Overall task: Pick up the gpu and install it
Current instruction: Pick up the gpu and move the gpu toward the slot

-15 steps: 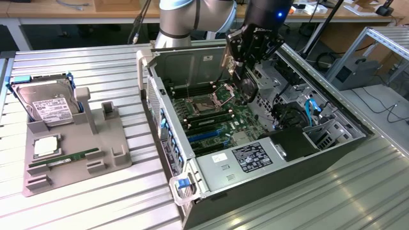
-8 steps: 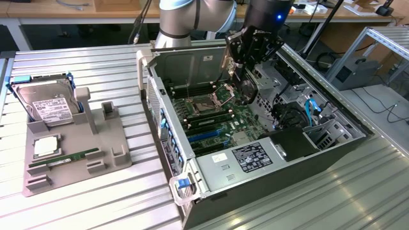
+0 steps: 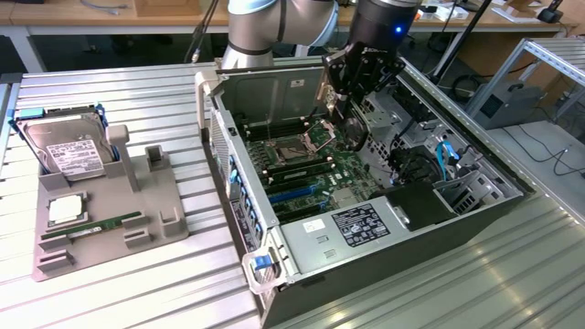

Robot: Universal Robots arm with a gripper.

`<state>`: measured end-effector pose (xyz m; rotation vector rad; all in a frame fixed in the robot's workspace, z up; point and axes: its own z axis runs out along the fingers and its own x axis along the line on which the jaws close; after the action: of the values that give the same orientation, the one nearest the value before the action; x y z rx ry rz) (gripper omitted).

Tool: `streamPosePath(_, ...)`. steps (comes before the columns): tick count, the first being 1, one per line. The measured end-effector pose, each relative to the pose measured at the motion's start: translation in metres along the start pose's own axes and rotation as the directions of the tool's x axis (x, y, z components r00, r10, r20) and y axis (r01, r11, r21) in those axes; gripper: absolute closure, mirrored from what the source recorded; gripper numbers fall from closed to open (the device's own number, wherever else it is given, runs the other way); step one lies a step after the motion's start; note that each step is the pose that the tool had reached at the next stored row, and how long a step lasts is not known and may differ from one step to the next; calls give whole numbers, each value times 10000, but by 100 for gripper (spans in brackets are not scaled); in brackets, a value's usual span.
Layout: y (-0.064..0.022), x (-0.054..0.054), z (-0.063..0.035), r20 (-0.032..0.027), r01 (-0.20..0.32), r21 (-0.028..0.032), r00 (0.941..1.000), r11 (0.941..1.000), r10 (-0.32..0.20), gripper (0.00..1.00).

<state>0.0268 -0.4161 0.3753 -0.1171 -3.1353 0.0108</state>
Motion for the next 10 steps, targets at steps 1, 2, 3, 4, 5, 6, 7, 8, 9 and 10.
streamPosePath(1, 0, -1, 4, 0, 0, 0, 10000, 10000, 0, 73)
streamPosePath(2, 0, -2, 8, 0, 0, 1, 10000, 10000, 0, 73)
streamPosePath(3, 0, -4, 13, 0, 0, 1, 10000, 10000, 0, 73)
streamPosePath(4, 1, -6, 16, 0, 0, 2, 10000, 10000, 0, 73)
streamPosePath(5, 1, -8, 23, 0, 0, 3, 10000, 10000, 0, 73)
streamPosePath(6, 1, -11, 33, 0, 0, 4, 10000, 10000, 0, 73)
streamPosePath(7, 1, -14, 41, 1, 0, 4, 10000, 10000, 0, 73)
streamPosePath(8, 2, -17, 51, 0, 0, 5, 10000, 10000, 0, 73)
streamPosePath(9, 2, -20, 59, 0, 0, 6, 10000, 10000, 0, 73)
streamPosePath(10, 2, -23, 66, 1, 1, 7, 10000, 10000, -1, 73)
